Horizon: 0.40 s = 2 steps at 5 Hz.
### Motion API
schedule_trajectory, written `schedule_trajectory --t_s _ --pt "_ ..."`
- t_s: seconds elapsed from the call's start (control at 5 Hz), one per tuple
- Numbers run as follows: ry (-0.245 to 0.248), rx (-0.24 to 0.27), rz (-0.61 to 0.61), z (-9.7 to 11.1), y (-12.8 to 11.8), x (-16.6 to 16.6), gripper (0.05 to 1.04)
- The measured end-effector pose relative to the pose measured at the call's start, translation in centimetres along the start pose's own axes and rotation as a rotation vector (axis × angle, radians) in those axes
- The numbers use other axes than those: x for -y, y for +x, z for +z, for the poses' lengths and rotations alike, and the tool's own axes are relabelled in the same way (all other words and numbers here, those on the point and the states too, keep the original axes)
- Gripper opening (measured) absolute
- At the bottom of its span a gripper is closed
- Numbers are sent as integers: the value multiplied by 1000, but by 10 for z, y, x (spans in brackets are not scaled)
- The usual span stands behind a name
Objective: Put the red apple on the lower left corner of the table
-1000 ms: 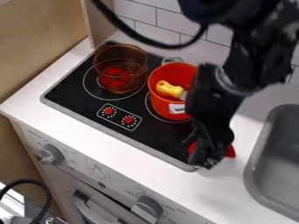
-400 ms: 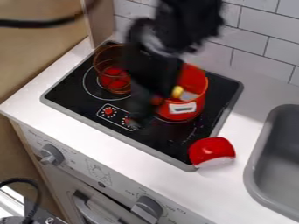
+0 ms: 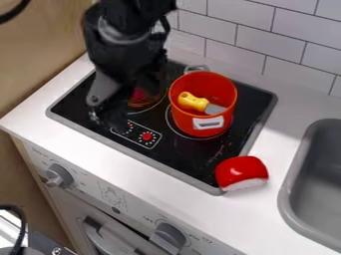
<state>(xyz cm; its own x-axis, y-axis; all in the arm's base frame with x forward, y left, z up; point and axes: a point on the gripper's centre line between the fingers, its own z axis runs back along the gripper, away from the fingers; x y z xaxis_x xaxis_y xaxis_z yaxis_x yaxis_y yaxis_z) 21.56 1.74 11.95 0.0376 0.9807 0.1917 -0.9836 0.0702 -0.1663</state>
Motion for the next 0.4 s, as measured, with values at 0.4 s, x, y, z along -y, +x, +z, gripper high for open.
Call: schedule_trajectory --t_s 0.4 --pt "71 -15 53 -5 24 14 1001"
